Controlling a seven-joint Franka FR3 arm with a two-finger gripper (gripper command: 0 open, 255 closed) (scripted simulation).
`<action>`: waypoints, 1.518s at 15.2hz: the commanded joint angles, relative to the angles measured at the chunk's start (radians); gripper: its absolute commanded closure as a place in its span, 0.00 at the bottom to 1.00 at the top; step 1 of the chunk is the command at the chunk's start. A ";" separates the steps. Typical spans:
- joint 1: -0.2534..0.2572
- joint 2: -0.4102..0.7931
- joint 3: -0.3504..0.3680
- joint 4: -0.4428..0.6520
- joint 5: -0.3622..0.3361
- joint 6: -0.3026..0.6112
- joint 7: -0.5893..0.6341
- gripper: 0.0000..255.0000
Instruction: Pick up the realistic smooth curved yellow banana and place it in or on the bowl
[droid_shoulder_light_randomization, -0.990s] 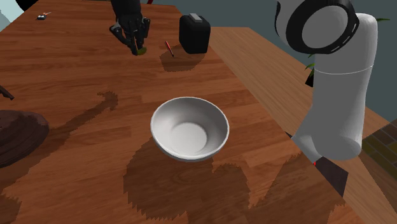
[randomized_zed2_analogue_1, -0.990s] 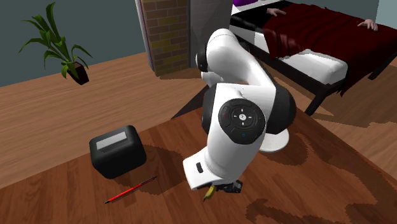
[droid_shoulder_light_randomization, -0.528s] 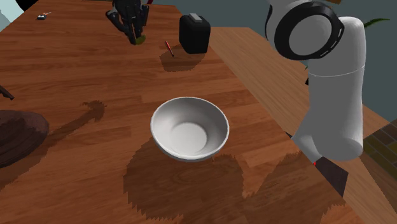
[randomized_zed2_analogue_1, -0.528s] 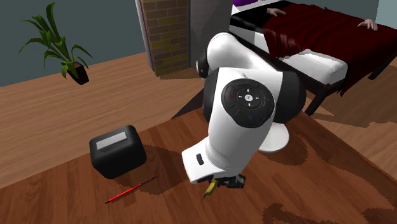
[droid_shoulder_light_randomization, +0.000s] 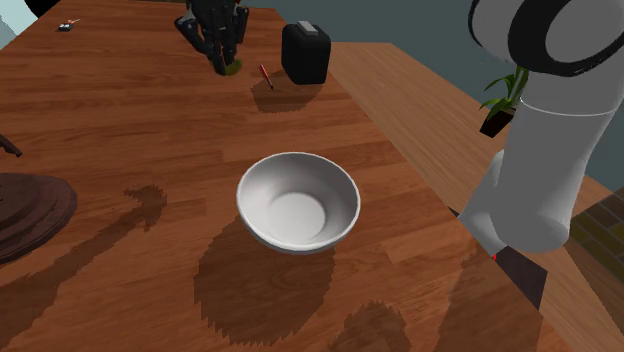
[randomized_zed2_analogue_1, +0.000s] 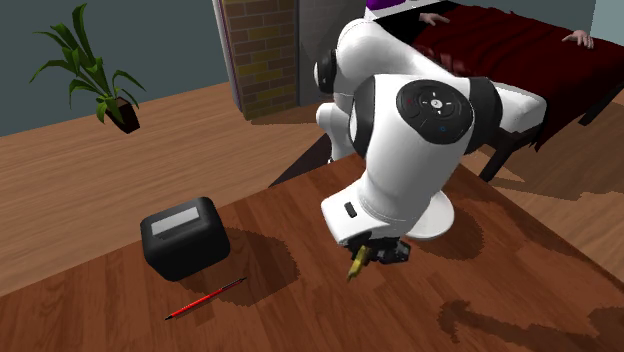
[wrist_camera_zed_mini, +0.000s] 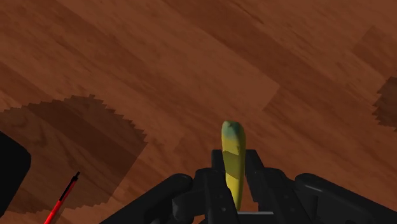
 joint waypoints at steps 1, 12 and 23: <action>-0.003 -0.085 0.011 -0.125 0.024 0.040 0.022 1.00; 0.043 -0.441 0.069 -0.545 0.150 0.121 0.138 1.00; 0.102 -0.625 0.121 -0.765 0.238 0.171 0.226 1.00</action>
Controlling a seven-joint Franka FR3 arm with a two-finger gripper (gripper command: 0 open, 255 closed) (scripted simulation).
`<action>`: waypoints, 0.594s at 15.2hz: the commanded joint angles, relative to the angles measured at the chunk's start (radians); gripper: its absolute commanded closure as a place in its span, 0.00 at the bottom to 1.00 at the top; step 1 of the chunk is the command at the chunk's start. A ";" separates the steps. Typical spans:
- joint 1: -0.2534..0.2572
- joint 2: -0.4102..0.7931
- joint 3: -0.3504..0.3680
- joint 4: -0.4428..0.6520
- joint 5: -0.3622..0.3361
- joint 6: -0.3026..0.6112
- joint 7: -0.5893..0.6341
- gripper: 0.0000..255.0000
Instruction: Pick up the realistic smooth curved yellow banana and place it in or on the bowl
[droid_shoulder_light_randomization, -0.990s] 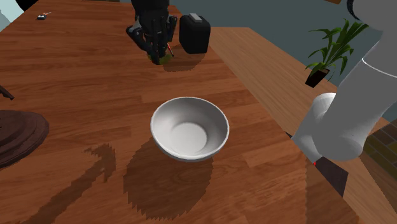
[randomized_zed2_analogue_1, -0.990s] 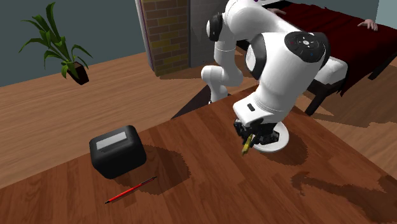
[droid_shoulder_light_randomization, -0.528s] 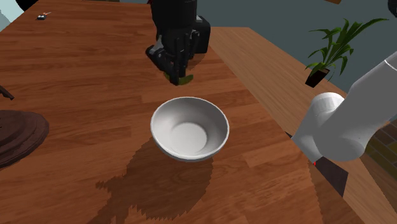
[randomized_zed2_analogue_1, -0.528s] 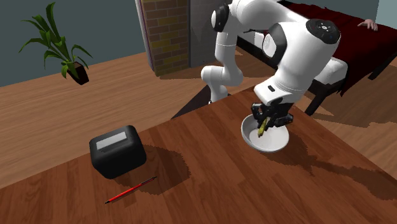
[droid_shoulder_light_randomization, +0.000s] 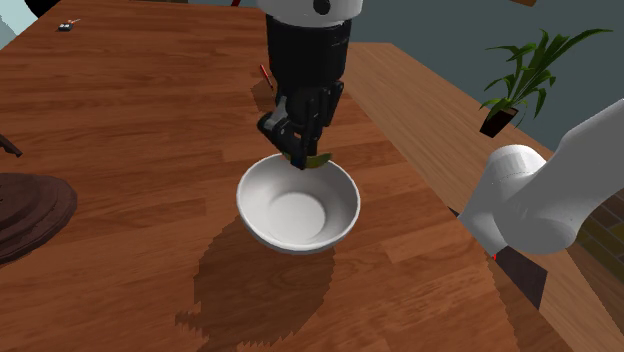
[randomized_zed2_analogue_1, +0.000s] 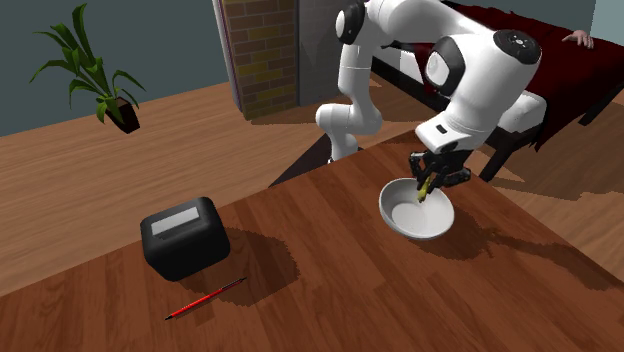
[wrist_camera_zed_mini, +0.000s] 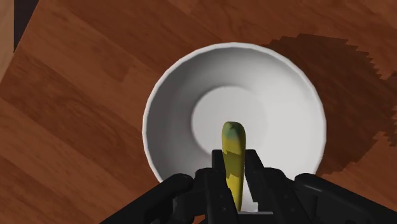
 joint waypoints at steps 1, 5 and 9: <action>0.001 -0.004 0.001 -0.030 0.002 0.027 0.000 1.00; 0.004 -0.010 0.004 -0.089 0.006 0.080 -0.002 1.00; 0.006 -0.011 0.008 -0.144 0.009 0.134 -0.002 1.00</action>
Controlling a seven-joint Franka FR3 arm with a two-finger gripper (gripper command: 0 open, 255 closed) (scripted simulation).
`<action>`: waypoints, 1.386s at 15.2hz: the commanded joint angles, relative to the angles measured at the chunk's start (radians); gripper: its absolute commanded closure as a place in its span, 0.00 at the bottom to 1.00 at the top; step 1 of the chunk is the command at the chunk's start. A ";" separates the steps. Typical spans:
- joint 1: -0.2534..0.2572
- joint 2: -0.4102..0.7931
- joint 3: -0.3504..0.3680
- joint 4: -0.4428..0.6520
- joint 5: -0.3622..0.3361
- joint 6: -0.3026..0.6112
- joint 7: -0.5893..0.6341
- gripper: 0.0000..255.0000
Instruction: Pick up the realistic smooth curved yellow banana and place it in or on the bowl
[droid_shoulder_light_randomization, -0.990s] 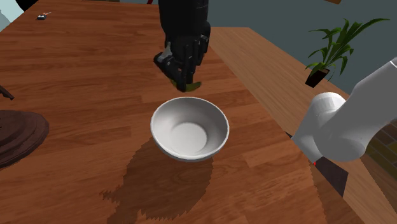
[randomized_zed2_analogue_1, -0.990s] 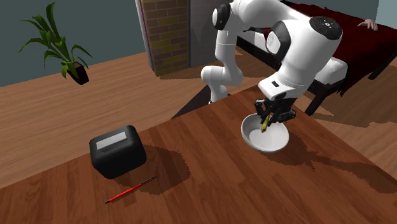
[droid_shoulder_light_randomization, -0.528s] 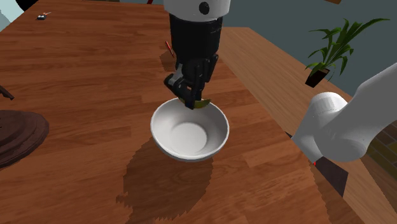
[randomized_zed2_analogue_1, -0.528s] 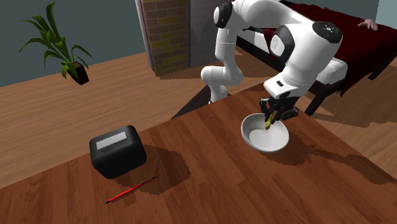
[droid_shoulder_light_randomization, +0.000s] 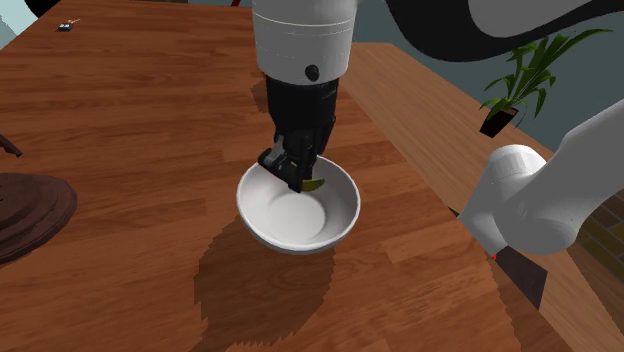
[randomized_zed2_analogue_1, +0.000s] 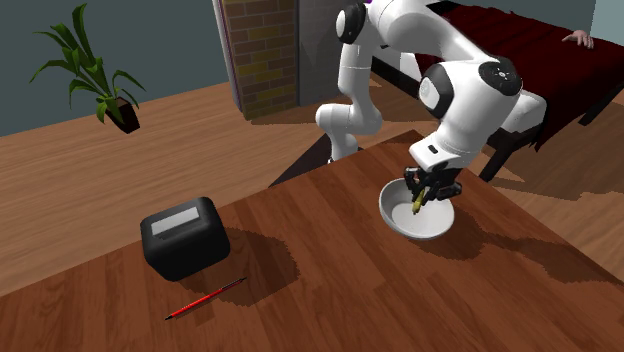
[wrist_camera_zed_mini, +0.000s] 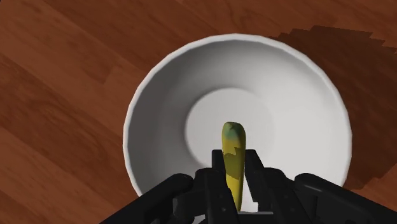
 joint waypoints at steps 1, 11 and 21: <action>0.001 -0.004 0.001 -0.026 0.002 0.023 -0.001 1.00; 0.001 -0.004 0.001 -0.026 0.002 0.023 -0.001 0.00; -0.005 0.017 -0.003 0.120 -0.009 -0.103 0.007 0.00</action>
